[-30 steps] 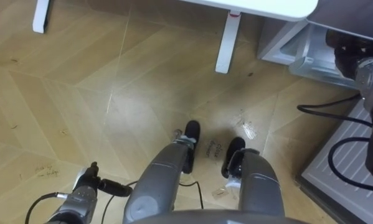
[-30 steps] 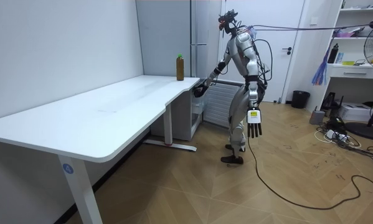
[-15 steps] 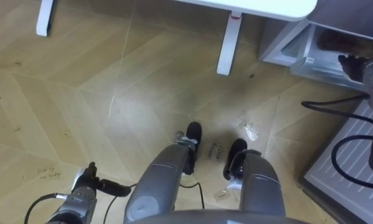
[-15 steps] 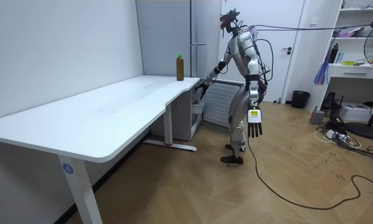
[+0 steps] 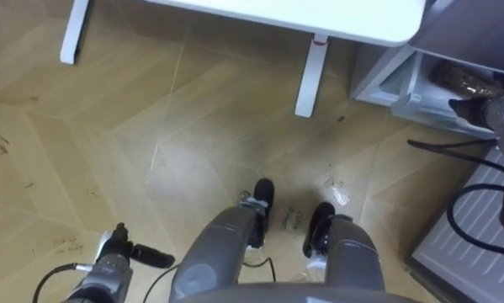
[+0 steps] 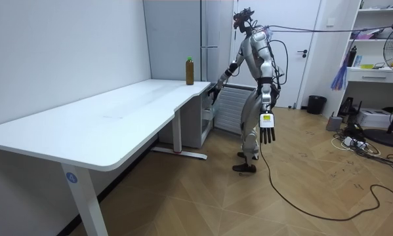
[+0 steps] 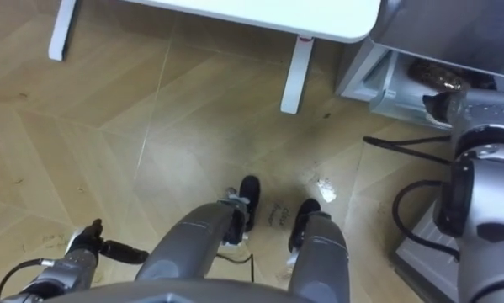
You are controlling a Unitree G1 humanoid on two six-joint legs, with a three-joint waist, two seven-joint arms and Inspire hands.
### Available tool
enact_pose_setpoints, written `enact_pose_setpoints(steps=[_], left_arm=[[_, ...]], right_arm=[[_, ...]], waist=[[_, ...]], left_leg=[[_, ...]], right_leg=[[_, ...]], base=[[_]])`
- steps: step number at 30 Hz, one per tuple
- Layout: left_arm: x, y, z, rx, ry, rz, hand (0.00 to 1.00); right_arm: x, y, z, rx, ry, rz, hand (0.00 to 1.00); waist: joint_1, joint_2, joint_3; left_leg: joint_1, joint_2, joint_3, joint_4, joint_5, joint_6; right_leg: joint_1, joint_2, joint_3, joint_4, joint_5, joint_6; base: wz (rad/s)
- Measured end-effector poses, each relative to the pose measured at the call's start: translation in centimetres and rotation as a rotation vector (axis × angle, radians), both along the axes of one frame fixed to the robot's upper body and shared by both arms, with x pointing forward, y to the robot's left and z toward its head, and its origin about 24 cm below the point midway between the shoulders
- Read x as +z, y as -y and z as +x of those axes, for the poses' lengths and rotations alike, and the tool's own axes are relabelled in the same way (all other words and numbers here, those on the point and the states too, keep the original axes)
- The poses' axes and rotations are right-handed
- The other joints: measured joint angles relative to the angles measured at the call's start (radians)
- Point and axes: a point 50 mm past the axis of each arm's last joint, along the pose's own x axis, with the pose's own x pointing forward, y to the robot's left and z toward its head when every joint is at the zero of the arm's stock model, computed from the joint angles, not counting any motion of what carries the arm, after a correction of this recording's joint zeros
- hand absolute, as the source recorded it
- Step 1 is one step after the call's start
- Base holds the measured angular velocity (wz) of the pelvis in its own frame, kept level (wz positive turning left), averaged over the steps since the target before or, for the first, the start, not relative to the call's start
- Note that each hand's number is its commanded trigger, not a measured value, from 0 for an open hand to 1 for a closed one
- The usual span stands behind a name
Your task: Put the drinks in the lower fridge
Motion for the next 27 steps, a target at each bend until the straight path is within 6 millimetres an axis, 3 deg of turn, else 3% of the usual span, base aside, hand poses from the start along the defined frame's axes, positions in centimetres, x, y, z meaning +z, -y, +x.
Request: enact_pose_setpoints(steps=[8, 13, 17, 19, 20, 21, 23, 25, 27], left_arm=[[0.5, 0.1, 1.9, 0.017, 0.055, -0.017, 0.00], [0.2, 0.0, 0.9, 0.037, 0.039, -0.058, 0.00], [0.1, -0.5, -0.4, 0.089, 0.034, -0.078, 0.00], [-0.1, -0.7, -1.3, 0.106, 0.018, -0.086, 0.00], [-0.1, -0.9, -1.8, 0.130, 0.013, -0.085, 0.00], [-0.1, -1.3, -2.4, 0.149, 0.007, -0.079, 0.00], [-0.3, -1.6, -3.7, 0.183, -0.013, -0.073, 0.00], [-0.5, -1.6, -5.3, 0.194, -0.045, -0.070, 0.00], [-0.5, -1.5, -5.9, 0.197, -0.048, -0.073, 0.00]], right_arm=[[-1.7, 0.4, -1.8, -0.008, -0.076, -0.007, 0.00], [-4.2, 0.6, -4.3, 0.007, -0.124, -0.028, 0.00], [-6.0, 0.2, -6.3, 0.082, -0.145, -0.097, 0.00], [-7.3, -0.4, -7.5, 0.096, -0.147, -0.086, 0.00], [-8.4, -0.7, -8.9, 0.110, -0.152, -0.083, 0.00], [-9.6, -1.2, -10.5, 0.135, -0.180, -0.087, 0.00], [-11.2, -2.1, -12.7, 0.180, -0.221, -0.088, 0.00], [-13.1, -3.2, -16.1, 0.226, -0.275, -0.070, 0.00], [-14.0, -3.9, -18.1, 0.272, -0.316, -0.070, 0.00]], waist=[[-0.001, 0.001, 0.0003], [-0.002, -0.002, -0.0006], [-0.022, -0.010, -0.0101], [-0.031, -0.024, -0.0218], [-0.033, -0.037, -0.0337], [-0.029, -0.048, -0.0437], [-0.032, -0.055, -0.0549], [-0.033, -0.058, -0.0607], [-0.047, -0.056, -0.0601]], left_leg=[[0.065, 0.008, 0.001, -0.021, -0.002, 0.002], [0.183, 0.014, 0.003, -0.088, -0.001, 0.004], [0.255, 0.020, 0.005, -0.121, -0.002, 0.004], [0.301, 0.019, 0.014, -0.135, -0.003, 0.003], [0.332, 0.020, 0.020, -0.147, -0.004, 0.001], [0.369, 0.027, 0.026, -0.157, -0.014, -0.005], [0.421, 0.041, 0.025, -0.161, -0.046, -0.009], [0.467, 0.052, 0.026, -0.157, -0.070, -0.014], [0.490, 0.053, 0.029, -0.155, -0.079, -0.018]], right_leg=[[0.092, 0.011, -0.027, -0.053, 0.004, 0.005], [0.216, 0.030, -0.027, -0.138, 0.017, 0.014], [0.304, 0.047, -0.026, -0.205, 0.035, 0.017], [0.352, 0.050, -0.021, -0.230, 0.036, 0.018], [0.387, 0.054, -0.020, -0.262, 0.038, 0.019], [0.429, 0.064, -0.018, -0.295, 0.047, 0.018], [0.495, 0.087, -0.011, -0.346, 0.058, 0.015], [0.554, 0.100, -0.003, -0.380, 0.064, 0.014], [0.579, 0.104, 0.005, -0.382, 0.064, 0.014]], base=[[0.09], [-0.03], [-0.04], [-0.06], [-0.10], [-0.12], [-0.22], [-0.21], [-0.13]])
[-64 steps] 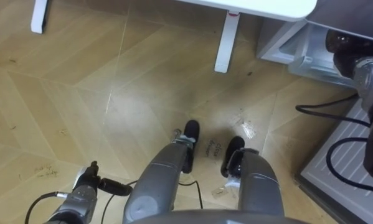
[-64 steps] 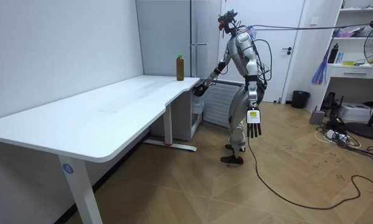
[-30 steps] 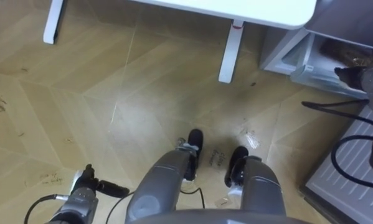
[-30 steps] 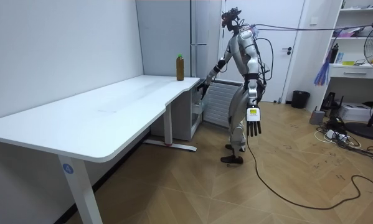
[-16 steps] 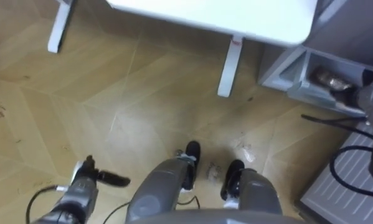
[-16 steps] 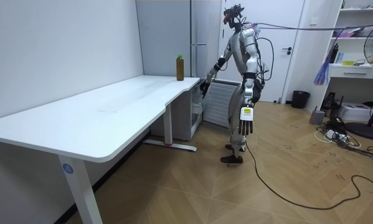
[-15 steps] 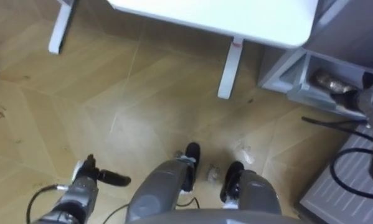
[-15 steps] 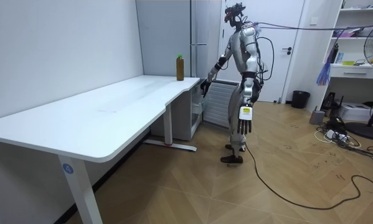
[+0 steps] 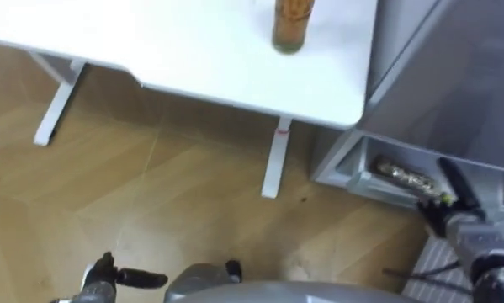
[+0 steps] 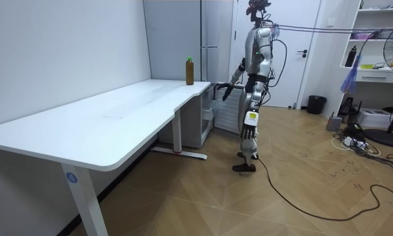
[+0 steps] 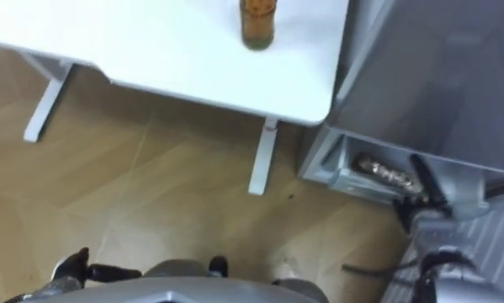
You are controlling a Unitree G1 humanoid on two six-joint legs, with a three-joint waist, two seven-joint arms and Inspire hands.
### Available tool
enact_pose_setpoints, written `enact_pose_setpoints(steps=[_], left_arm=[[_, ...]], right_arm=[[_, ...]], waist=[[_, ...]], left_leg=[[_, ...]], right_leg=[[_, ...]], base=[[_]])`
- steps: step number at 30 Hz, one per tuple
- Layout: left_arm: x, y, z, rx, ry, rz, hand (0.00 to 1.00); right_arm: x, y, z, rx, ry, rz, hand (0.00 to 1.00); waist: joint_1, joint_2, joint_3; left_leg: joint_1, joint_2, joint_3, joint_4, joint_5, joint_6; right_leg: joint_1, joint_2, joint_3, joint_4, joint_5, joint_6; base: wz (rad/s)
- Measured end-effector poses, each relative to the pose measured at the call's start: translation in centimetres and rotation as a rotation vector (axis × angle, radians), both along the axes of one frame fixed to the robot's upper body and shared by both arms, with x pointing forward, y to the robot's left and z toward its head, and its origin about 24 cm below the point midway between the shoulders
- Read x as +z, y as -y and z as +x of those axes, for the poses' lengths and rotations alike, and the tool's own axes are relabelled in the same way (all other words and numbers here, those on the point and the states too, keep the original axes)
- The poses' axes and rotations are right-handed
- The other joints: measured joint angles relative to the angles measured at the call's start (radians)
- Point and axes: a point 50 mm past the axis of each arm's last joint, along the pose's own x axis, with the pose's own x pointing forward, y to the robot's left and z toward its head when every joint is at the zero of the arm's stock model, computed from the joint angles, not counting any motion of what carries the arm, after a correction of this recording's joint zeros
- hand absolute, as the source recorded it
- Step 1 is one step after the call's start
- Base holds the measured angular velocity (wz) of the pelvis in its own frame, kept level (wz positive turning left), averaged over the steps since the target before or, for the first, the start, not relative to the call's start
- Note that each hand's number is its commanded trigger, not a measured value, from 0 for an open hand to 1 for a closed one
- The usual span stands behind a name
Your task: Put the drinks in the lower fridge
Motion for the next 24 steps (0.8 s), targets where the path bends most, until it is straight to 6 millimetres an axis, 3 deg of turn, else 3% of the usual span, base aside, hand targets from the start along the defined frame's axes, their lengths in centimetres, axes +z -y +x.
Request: enact_pose_setpoints(steps=[2, 5, 6, 11, 15, 19, 24], left_arm=[[-0.1, 0.2, -1.1, 0.004, -0.025, -0.003, 0.00], [-0.2, 0.3, -1.3, 0.028, -0.023, 0.011, 0.00], [-0.3, 0.6, -1.4, 0.043, -0.019, 0.013, 0.00], [-0.5, 1.1, -2.1, 0.067, -0.023, 0.002, 0.00], [-0.5, 0.9, -3.2, 0.093, -0.040, 0.020, 0.00], [-0.6, 1.2, -3.7, 0.071, -0.069, 0.026, 0.00], [-0.7, 1.4, -4.1, 0.037, -0.121, 0.027, 0.00]], right_arm=[[-0.7, -0.8, -1.6, 0.075, -0.043, -0.006, 0.00], [-2.1, -2.3, -4.9, 0.181, -0.151, 0.009, 0.00], [-2.4, -2.8, -5.7, 0.214, -0.182, 0.015, 0.00], [-2.9, -3.6, -7.3, 0.461, -0.300, -0.024, 0.00], [-3.1, -4.0, -8.1, 0.784, -0.421, -0.091, 0.00], [-3.5, -4.7, -9.7, 0.938, -0.519, -0.092, 0.00], [-3.6, -5.1, -10.7, 1.052, -0.566, -0.100, 0.00]], waist=[[-0.010, 0.008, 0.0043], [-0.012, 0.022, 0.0062], [-0.011, 0.024, 0.0113], [-0.042, 0.044, 0.0172], [-0.042, 0.028, 0.0190], [-0.043, 0.013, 0.0251], [-0.037, 0.003, 0.0213]], left_leg=[[0.019, 0.000, 0.007, -0.001, -0.003, -0.002], [0.031, 0.003, 0.006, -0.001, -0.007, -0.006], [0.033, 0.004, 0.010, -0.003, -0.007, -0.006], [0.051, 0.001, 0.009, -0.009, -0.006, -0.005], [0.069, 0.002, 0.018, -0.022, -0.006, -0.006], [0.089, 0.001, 0.020, -0.034, -0.009, -0.007], [0.102, 0.001, 0.024, -0.039, -0.014, -0.007]], right_leg=[[0.018, 0.004, 0.007, -0.002, 0.001, -0.002], [0.035, 0.010, 0.011, -0.018, 0.003, -0.005], [0.035, 0.012, 0.023, -0.021, 0.003, -0.006], [0.055, 0.011, 0.022, -0.035, 0.005, -0.003], [0.065, 0.011, 0.033, -0.035, 0.004, -0.004], [0.082, 0.013, 0.050, -0.040, 0.004, -0.004], [0.090, 0.017, 0.085, -0.052, 0.004, -0.004]], base=[[-0.13], [-0.05], [-0.08], [0.01], [-0.07], [-0.01], [-0.09]])
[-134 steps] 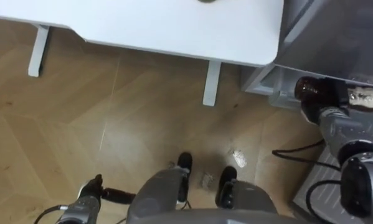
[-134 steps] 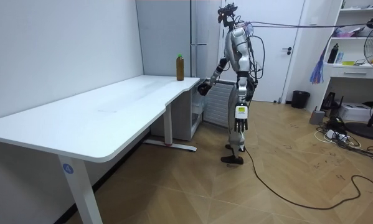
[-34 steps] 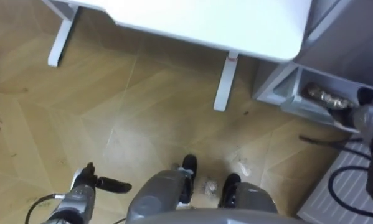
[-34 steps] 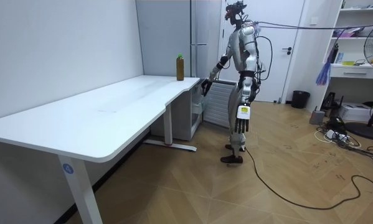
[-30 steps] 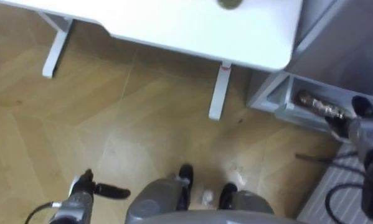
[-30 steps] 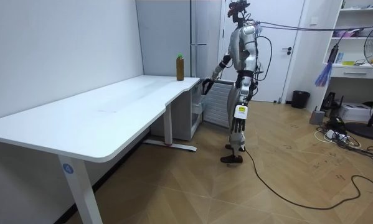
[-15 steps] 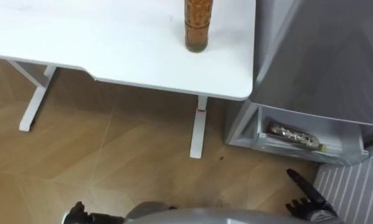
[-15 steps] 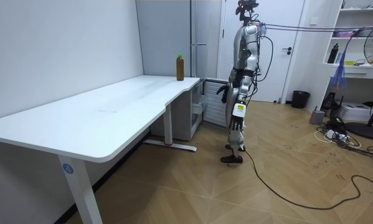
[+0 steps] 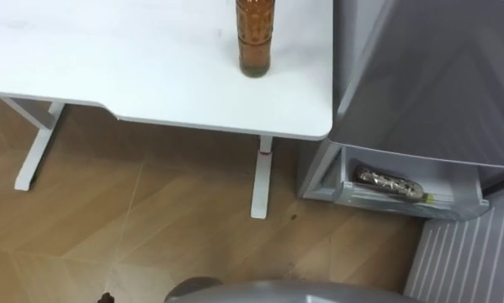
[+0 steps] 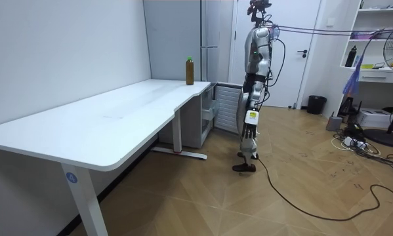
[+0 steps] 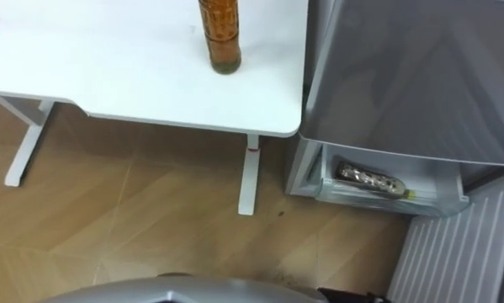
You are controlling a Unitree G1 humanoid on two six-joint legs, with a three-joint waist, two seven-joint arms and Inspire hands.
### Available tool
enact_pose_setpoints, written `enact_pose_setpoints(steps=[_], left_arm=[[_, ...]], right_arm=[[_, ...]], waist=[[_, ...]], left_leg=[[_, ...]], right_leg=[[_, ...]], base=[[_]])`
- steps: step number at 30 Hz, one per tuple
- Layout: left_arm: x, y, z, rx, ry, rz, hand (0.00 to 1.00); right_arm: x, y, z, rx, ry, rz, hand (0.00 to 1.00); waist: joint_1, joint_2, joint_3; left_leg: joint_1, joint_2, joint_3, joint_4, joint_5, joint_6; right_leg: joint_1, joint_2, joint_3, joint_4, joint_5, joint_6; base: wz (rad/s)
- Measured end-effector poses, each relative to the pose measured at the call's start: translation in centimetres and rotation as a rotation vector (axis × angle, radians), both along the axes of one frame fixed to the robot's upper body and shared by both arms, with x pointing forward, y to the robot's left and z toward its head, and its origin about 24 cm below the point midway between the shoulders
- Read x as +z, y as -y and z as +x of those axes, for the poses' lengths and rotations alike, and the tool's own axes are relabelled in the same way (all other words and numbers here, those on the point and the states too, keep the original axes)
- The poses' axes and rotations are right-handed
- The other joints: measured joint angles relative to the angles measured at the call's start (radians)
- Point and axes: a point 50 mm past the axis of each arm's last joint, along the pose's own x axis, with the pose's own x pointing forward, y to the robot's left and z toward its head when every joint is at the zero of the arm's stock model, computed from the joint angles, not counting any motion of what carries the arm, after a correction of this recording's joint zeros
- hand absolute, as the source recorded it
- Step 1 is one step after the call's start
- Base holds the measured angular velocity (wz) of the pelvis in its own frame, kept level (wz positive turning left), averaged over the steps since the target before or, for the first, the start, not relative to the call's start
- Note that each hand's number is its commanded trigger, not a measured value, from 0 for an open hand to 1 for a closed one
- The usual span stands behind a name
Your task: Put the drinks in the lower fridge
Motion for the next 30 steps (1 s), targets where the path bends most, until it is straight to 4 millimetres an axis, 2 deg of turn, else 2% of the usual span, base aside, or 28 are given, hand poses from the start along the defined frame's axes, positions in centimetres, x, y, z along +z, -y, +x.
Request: enact_pose_setpoints(steps=[5, 11, 15, 21, 27, 30], left_arm=[[0.0, 0.0, 0.5, -0.048, -0.008, 0.013, 0.00], [0.4, -0.3, 2.8, -0.047, 0.069, 0.055, 0.00], [0.4, -0.1, 3.3, 0.102, 0.124, 0.050, 0.00], [0.5, -0.5, 3.0, 0.263, 0.161, 0.063, 0.00], [0.7, -1.1, 1.9, 0.467, 0.179, 0.118, 0.00], [1.1, -1.9, 2.3, 0.605, 0.238, 0.179, 0.00]], right_arm=[[0.0, -0.1, -0.2, 0.010, -0.010, 0.003, 0.00], [0.0, -0.1, -0.2, 0.020, -0.009, 0.005, 0.00], [0.0, -0.2, 0.0, 0.037, -0.005, 0.007, 0.00], [0.0, -0.1, -0.6, 0.085, -0.025, -0.010, 0.00], [0.1, 0.4, -1.4, 0.138, -0.082, -0.083, 0.00], [0.2, 0.9, -1.4, 0.105, -0.084, -0.119, 0.00]], waist=[[-0.005, 0.004, -0.0024], [-0.007, 0.008, -0.0023], [-0.005, 0.006, 0.0008], [-0.009, 0.014, -0.0037], [-0.020, 0.033, -0.0047], [-0.023, 0.040, -0.0037]], left_leg=[[0.006, 0.001, 0.002, 0.002, -0.003, 0.001], [0.018, 0.004, 0.008, -0.002, -0.005, 0.000], [0.056, 0.009, 0.028, -0.022, -0.005, 0.000], [0.070, 0.014, 0.041, -0.027, -0.011, -0.006], [0.073, 0.014, 0.047, -0.027, -0.015, -0.007], [0.075, 0.016, 0.047, -0.028, -0.015, -0.007]], right_leg=[[0.002, 0.000, 0.001, 0.001, 0.000, 0.000], [0.007, 0.001, 0.015, 0.001, -0.002, -0.001], [0.029, 0.003, 0.032, -0.002, -0.002, -0.001], [0.032, 0.011, 0.054, 0.001, -0.003, -0.003], [0.034, 0.013, 0.052, 0.004, -0.002, -0.004], [0.033, 0.013, 0.052, 0.006, -0.002, -0.004]], base=[[-0.03], [-0.05], [-0.16], [-0.12], [-0.01], [0.00]])
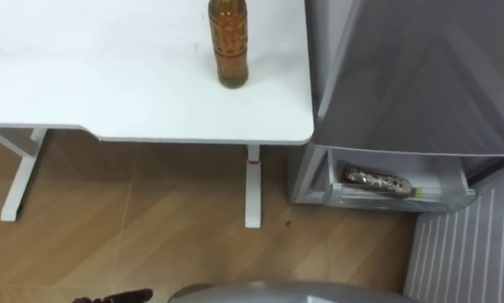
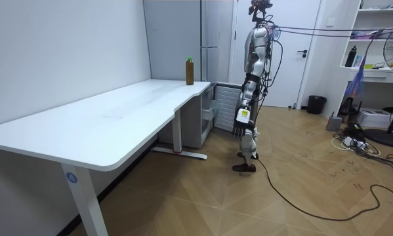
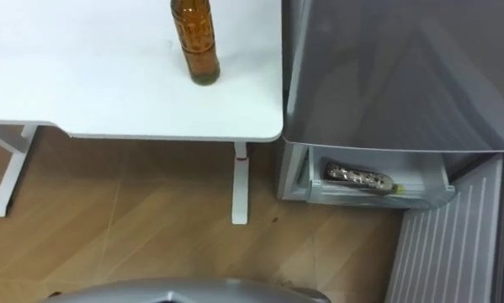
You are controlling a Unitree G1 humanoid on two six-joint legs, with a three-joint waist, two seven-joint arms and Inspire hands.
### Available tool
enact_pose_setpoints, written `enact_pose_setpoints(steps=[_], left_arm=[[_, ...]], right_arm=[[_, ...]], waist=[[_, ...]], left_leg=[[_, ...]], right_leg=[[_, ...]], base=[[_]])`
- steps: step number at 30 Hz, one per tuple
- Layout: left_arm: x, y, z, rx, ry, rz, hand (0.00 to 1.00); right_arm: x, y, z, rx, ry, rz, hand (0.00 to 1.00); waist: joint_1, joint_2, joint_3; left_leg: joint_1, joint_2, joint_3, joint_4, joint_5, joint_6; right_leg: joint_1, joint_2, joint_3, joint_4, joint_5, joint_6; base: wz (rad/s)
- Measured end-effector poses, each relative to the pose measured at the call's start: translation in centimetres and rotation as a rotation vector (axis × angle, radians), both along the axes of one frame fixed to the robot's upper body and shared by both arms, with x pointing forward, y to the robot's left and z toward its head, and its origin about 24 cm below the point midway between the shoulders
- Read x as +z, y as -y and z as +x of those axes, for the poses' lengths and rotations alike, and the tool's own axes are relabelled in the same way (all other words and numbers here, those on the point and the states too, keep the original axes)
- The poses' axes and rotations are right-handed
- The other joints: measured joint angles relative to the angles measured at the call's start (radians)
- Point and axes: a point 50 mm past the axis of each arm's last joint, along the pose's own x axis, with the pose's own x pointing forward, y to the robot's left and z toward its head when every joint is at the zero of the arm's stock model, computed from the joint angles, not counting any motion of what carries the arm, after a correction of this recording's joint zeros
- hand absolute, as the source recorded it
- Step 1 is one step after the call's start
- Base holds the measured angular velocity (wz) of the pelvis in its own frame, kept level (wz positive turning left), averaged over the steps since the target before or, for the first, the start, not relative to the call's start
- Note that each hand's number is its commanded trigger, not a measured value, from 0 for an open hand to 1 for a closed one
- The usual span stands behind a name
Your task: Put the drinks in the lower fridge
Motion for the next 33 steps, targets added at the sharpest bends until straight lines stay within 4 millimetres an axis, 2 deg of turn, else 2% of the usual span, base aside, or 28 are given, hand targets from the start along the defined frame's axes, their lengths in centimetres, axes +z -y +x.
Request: enact_pose_setpoints(steps=[2, 5, 6, 10, 13, 17, 18, 23, 25, 28, 33], left_arm=[[0.3, -0.4, 0.6, 0.072, 0.030, 0.038, 0.00], [1.3, -1.3, 1.9, 0.159, 0.095, 0.134, 0.00], [1.8, -1.6, 2.5, 0.176, 0.122, 0.177, 0.00], [3.3, -2.1, 4.4, 0.176, 0.200, 0.301, 0.00], [5.0, -2.6, 5.6, 0.184, 0.285, 0.411, 0.00], [7.5, -3.2, 7.2, 0.236, 0.416, 0.522, 0.00], [7.9, -3.3, 7.4, 0.241, 0.438, 0.547, 0.00], [9.9, -3.5, 8.9, 0.211, 0.531, 0.630, 0.00], [10.9, -3.6, 9.6, 0.202, 0.585, 0.662, 0.00], [13.1, -3.5, 10.7, 0.217, 0.698, 0.718, 0.00], [17.0, -2.7, 12.7, 0.100, 0.886, 0.805, 0.00]], right_arm=[[0.1, 0.2, 0.0, -0.017, 0.001, -0.021, 0.00], [0.2, 0.4, 0.5, -0.010, 0.019, -0.057, 0.00], [0.2, 0.5, 0.7, -0.002, 0.021, -0.072, 0.00], [0.3, 0.6, 1.6, 0.013, 0.059, -0.114, 0.00], [0.4, 0.7, 2.1, 0.016, 0.093, -0.142, 0.00], [0.4, 0.5, 2.3, 0.018, 0.115, -0.144, 0.00], [0.4, 0.5, 2.2, 0.017, 0.116, -0.145, 0.00], [0.4, 0.3, 1.9, 0.015, 0.119, -0.163, 0.00], [0.4, 0.3, 1.6, 0.014, 0.108, -0.165, 0.00], [0.4, 0.4, 1.2, 0.014, 0.100, -0.167, 0.00], [0.4, 0.3, 1.4, 0.022, 0.114, -0.147, 0.00]], waist=[[0.001, 0.008, -0.0014], [0.001, 0.003, 0.0018], [0.001, 0.000, -0.0028], [0.001, 0.000, -0.0031], [0.001, 0.002, -0.0072], [0.005, -0.008, -0.0139], [0.004, -0.004, -0.0111], [0.021, 0.001, -0.0104], [0.020, 0.002, -0.0104], [0.024, 0.005, -0.0092], [0.013, 0.007, -0.0055]], left_leg=[[0.001, 0.000, 0.000, 0.000, 0.000, 0.000], [0.011, -0.001, 0.004, -0.003, 0.000, 0.000], [0.011, -0.001, 0.004, -0.002, 0.000, 0.000], [0.007, -0.002, 0.005, -0.001, 0.000, 0.000], [0.007, -0.002, 0.004, -0.001, 0.000, 0.000], [0.007, -0.003, -0.001, -0.001, 0.000, 0.000], [0.009, -0.003, -0.001, -0.001, 0.000, 0.000], [0.009, -0.001, -0.005, -0.001, -0.003, -0.001], [0.006, -0.003, -0.021, 0.002, -0.003, -0.001], [0.006, -0.003, -0.026, 0.003, -0.002, -0.002], [-0.008, -0.007, -0.055, 0.013, -0.002, -0.002]], right_leg=[[-0.001, 0.000, 0.001, 0.001, 0.000, 0.000], [0.000, 0.000, 0.000, 0.015, -0.004, -0.001], [0.000, 0.000, 0.000, 0.015, -0.004, -0.001], [-0.004, 0.000, 0.003, 0.011, -0.004, -0.001], [-0.004, 0.000, 0.003, 0.009, -0.005, -0.002], [0.000, 0.000, 0.000, 0.011, -0.005, -0.002], [0.001, 0.000, -0.001, 0.012, -0.005, -0.002], [0.001, 0.002, -0.003, 0.012, -0.004, -0.003], [0.003, 0.001, -0.023, 0.013, -0.004, -0.003], [0.006, 0.001, -0.035, 0.013, -0.004, -0.003], [0.008, -0.001, -0.055, 0.010, -0.004, -0.003]], base=[[-0.04], [-0.06], [0.00], [0.00], [0.00], [0.01], [0.00], [0.01], [0.13], [0.07], [0.14]])
